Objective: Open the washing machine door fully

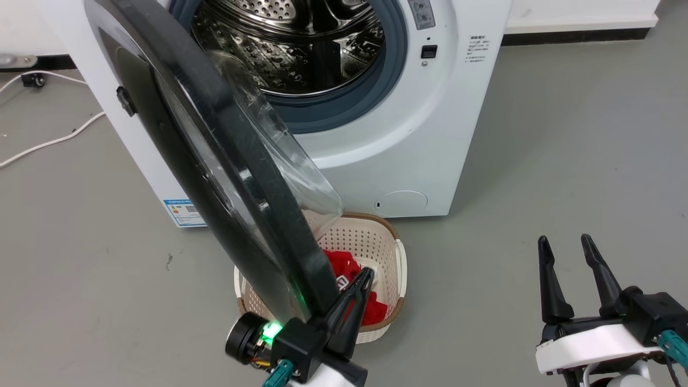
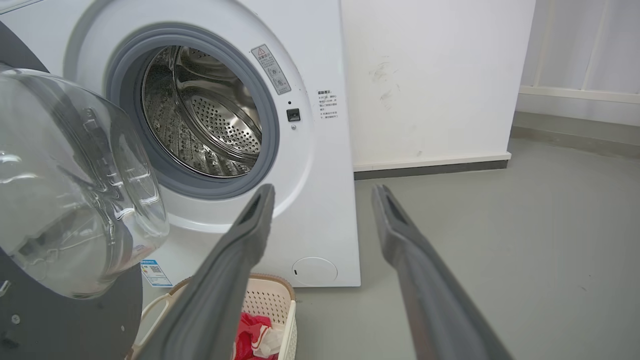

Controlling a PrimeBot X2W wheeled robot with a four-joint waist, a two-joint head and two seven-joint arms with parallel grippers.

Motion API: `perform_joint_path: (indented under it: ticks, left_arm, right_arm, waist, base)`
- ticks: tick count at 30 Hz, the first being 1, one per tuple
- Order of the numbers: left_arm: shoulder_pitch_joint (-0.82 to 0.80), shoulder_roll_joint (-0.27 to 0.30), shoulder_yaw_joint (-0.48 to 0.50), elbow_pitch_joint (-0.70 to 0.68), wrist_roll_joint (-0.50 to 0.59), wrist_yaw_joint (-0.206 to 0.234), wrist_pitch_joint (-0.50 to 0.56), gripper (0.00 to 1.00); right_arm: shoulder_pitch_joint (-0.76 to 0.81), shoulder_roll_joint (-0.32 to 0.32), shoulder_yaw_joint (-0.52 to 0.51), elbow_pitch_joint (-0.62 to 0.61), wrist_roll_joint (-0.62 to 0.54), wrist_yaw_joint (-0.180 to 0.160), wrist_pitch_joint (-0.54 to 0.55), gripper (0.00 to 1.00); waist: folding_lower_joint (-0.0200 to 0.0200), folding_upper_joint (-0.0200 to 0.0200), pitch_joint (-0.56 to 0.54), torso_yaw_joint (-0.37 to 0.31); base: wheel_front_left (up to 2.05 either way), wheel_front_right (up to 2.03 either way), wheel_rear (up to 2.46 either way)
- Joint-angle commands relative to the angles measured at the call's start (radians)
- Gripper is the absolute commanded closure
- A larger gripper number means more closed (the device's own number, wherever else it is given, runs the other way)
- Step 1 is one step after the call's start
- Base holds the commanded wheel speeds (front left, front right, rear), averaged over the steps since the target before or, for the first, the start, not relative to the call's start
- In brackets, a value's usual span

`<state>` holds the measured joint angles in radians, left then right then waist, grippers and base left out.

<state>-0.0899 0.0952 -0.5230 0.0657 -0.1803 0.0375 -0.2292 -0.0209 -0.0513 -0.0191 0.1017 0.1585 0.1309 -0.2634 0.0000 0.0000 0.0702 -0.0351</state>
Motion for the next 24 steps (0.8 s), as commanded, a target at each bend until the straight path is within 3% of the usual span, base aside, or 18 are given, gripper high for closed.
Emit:
perform_joint_path:
  ticks: [1,12,24]
  left_arm:
    - [0.019,0.041,0.042,0.001,0.003,0.032,0.017,1.0]
    - [0.175,0.081,0.032,-0.17,0.027,0.109,0.071,1.0]
    - [0.28,0.129,0.081,-0.255,0.043,0.199,0.1,1.0]
  right_arm:
    - [0.0,0.002,0.002,0.003,0.006,0.0,-0.001,0.0]
    - [0.029,0.002,-0.008,0.005,-0.004,0.0,0.003,0.0]
    - [0.074,0.002,-0.026,-0.003,0.011,0.0,0.015,0.0]
  waist:
    - [0.0,0.0,-0.004,0.006]
    - [0.0,0.0,-0.032,0.057]
    - [0.0,0.0,-0.059,0.172]
  base:
    - [0.0,0.0,0.0]
    - [0.0,0.0,0.0]
    - [0.0,0.0,0.0]
